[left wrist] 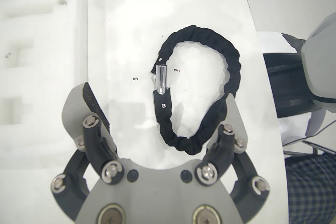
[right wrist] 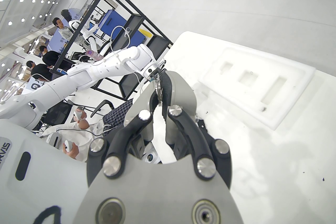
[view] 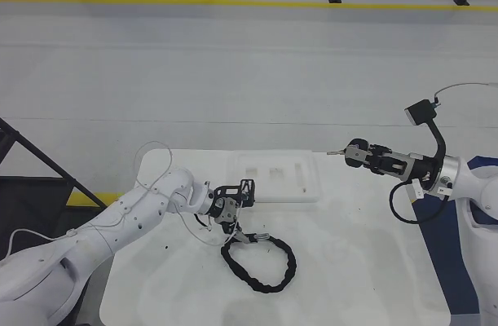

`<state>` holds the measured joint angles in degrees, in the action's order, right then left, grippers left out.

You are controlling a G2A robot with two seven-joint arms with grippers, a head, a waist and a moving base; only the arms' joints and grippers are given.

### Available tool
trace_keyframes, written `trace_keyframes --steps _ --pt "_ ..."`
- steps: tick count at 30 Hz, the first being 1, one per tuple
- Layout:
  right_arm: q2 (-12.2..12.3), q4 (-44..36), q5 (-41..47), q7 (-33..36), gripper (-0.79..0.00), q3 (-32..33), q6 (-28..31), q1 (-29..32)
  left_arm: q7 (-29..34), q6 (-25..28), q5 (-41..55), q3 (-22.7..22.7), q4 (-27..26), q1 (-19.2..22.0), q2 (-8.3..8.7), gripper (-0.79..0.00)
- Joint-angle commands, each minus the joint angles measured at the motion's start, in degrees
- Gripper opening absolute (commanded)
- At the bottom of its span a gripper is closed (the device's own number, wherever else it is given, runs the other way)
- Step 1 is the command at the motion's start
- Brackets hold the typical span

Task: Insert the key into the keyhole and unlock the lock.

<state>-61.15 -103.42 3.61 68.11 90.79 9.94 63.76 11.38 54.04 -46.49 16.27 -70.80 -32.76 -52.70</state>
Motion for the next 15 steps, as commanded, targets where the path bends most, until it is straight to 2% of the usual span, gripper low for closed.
trace_keyframes --steps 1,10,15 --pt "0.0 0.0 0.0 0.0 -0.785 0.0 0.0 0.0 -6.8 -0.8 -3.0 1.1 0.8 -2.0 0.21 0.000" --pt "0.0 0.0 0.0 0.0 -0.785 0.0 0.0 0.0 -34.9 -5.8 -28.6 1.4 4.9 -7.6 -0.27 0.000" --pt "0.0 0.0 0.0 0.0 -0.785 0.0 0.0 0.0 -43.7 -6.9 -34.8 0.6 8.5 -8.9 -1.20 0.000"
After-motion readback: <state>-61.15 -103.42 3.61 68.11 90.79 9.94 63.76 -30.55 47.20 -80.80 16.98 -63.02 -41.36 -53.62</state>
